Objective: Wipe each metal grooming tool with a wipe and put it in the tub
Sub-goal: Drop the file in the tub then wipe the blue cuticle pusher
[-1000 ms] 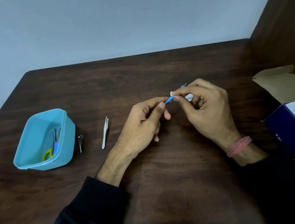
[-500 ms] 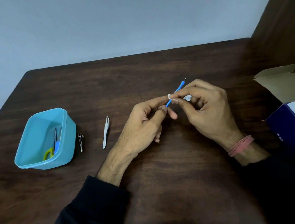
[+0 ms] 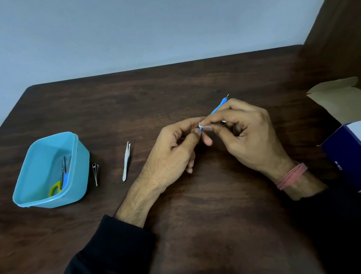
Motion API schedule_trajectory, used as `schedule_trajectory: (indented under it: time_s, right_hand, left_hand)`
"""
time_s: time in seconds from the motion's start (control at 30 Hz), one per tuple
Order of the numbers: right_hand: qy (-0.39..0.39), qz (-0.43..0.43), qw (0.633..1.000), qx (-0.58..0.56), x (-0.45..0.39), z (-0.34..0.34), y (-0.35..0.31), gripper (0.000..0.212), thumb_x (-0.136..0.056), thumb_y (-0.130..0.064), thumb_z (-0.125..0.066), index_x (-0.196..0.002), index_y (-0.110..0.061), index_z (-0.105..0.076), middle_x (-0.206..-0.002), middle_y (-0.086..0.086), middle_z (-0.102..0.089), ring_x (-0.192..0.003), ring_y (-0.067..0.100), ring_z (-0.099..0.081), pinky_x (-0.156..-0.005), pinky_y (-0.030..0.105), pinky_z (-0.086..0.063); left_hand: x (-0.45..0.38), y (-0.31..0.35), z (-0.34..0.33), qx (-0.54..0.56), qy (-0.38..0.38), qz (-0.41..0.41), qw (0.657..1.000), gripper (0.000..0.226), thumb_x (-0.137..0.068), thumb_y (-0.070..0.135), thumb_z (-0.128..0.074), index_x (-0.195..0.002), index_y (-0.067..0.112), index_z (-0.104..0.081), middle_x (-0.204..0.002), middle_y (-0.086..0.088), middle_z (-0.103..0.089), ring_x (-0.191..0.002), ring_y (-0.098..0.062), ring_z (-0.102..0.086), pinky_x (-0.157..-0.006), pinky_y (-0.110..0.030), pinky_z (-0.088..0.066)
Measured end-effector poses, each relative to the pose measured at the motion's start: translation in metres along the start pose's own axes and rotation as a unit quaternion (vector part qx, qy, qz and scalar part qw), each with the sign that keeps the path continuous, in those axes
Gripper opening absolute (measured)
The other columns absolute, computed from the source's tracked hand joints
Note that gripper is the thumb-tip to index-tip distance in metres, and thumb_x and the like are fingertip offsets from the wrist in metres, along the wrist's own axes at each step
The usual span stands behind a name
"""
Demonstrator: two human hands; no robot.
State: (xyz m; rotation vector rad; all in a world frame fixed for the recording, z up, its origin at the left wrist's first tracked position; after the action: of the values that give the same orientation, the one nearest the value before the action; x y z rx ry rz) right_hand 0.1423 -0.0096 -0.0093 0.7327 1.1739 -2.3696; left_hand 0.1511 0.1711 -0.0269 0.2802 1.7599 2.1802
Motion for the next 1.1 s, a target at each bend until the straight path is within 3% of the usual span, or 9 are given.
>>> schedule_trajectory:
  time_s: [0.07, 0.17, 0.3, 0.43, 0.63, 0.77, 0.93, 1.03, 1.1]
  right_hand:
    - [0.013, -0.005, 1.0, 0.008, 0.0, 0.002, 0.001, 0.012, -0.098, -0.005, -0.083, -0.104, -0.014, -0.087, -0.098, 0.0, -0.074, -0.075, 0.008, -0.065, -0.065, 0.024, -0.05]
    - [-0.011, 0.01, 1.0, 0.017, 0.002, -0.002, -0.003, 0.012, -0.097, -0.004, -0.084, -0.103, -0.014, -0.088, -0.096, -0.002, -0.072, -0.068, -0.002, -0.056, -0.065, 0.009, -0.039]
    - [0.043, -0.027, 0.999, 0.013, -0.001, 0.007, 0.005, 0.01, -0.095, -0.004, -0.087, -0.1, -0.012, -0.088, -0.094, 0.001, -0.073, -0.065, -0.008, -0.055, -0.064, 0.007, -0.035]
    - [0.013, 0.012, 1.0, 0.022, 0.002, 0.003, -0.005, 0.01, -0.094, -0.002, -0.087, -0.101, -0.009, -0.088, -0.094, 0.004, -0.074, -0.073, -0.018, -0.056, -0.068, 0.001, -0.037]
    - [-0.012, 0.03, 0.999, 0.018, 0.002, 0.0, -0.005, 0.012, -0.097, -0.004, -0.085, -0.105, -0.012, -0.088, -0.097, 0.001, -0.074, -0.087, 0.002, -0.068, -0.078, 0.015, -0.05]
    - [0.024, 0.009, 0.999, 0.023, 0.0, 0.006, -0.001, 0.013, -0.095, 0.001, -0.085, -0.103, -0.009, -0.088, -0.095, 0.006, -0.074, -0.074, -0.019, -0.055, -0.069, 0.002, -0.037]
    - [-0.009, 0.021, 0.999, 0.038, 0.002, 0.0, -0.005, 0.012, -0.098, -0.005, -0.084, -0.107, -0.012, -0.088, -0.096, 0.001, -0.072, -0.083, -0.004, -0.064, -0.076, 0.011, -0.045]
    - [0.033, 0.004, 0.999, 0.037, 0.001, 0.006, 0.0, 0.01, -0.097, -0.005, -0.084, -0.105, -0.012, -0.087, -0.094, 0.005, -0.073, -0.075, -0.014, -0.058, -0.07, 0.005, -0.039]
    - [0.021, 0.004, 0.999, 0.04, 0.002, 0.004, 0.0, 0.011, -0.097, -0.006, -0.084, -0.105, -0.013, -0.088, -0.095, 0.003, -0.072, -0.078, -0.007, -0.061, -0.073, 0.007, -0.041]
  left_hand:
    - [0.0, -0.001, 0.0, -0.003, 0.002, 0.002, 1.0, 0.036, -0.119, 0.008, -0.048, -0.13, 0.027, -0.075, -0.093, 0.007, -0.076, -0.044, -0.008, -0.048, -0.042, -0.024, -0.047]
    - [0.0, -0.001, 0.001, -0.004, 0.011, 0.008, 1.0, 0.035, -0.118, 0.007, -0.048, -0.132, 0.022, -0.076, -0.09, 0.006, -0.076, -0.046, -0.009, -0.049, -0.043, -0.025, -0.048]
    - [0.0, -0.001, 0.002, -0.002, 0.028, 0.022, 0.999, 0.038, -0.116, 0.005, -0.048, -0.128, 0.025, -0.078, -0.088, 0.005, -0.077, -0.046, -0.009, -0.05, -0.043, -0.025, -0.049]
    - [0.001, 0.0, 0.002, -0.002, 0.032, 0.018, 0.999, 0.037, -0.115, 0.004, -0.049, -0.121, 0.024, -0.08, -0.086, 0.005, -0.076, -0.048, -0.013, -0.05, -0.043, -0.026, -0.05]
    - [0.002, -0.001, 0.001, -0.003, 0.024, 0.016, 1.0, 0.036, -0.117, 0.008, -0.049, -0.125, 0.025, -0.079, -0.089, 0.003, -0.076, -0.049, -0.011, -0.052, -0.044, -0.027, -0.051]
    - [0.001, -0.001, 0.001, -0.003, 0.029, 0.017, 0.999, 0.036, -0.116, 0.007, -0.05, -0.127, 0.025, -0.079, -0.089, 0.004, -0.078, -0.048, -0.011, -0.051, -0.044, -0.026, -0.051]
    - [0.002, -0.001, 0.001, -0.004, 0.026, 0.018, 1.0, 0.034, -0.117, 0.009, -0.051, -0.127, 0.024, -0.079, -0.09, 0.004, -0.078, -0.049, -0.009, -0.053, -0.045, -0.028, -0.052]
    - [0.001, -0.002, 0.001, -0.008, 0.03, 0.02, 0.999, 0.036, -0.116, 0.008, -0.05, -0.128, 0.026, -0.079, -0.091, 0.004, -0.079, -0.049, -0.008, -0.053, -0.045, -0.028, -0.052]
    - [0.001, -0.002, 0.001, -0.008, 0.031, 0.02, 0.999, 0.036, -0.116, 0.009, -0.051, -0.126, 0.028, -0.079, -0.09, 0.004, -0.079, -0.049, -0.008, -0.053, -0.045, -0.027, -0.052]
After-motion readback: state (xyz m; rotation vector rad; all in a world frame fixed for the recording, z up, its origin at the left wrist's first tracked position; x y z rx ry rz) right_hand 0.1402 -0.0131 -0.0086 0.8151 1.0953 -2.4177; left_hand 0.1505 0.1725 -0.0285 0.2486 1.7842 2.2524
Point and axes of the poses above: each hand's wrist, its own x-axis away from the middle knuckle, its own z-axis out of the back of the hand, y = z × x, the point moved 6 cm from there along -x, towards the middle knuckle
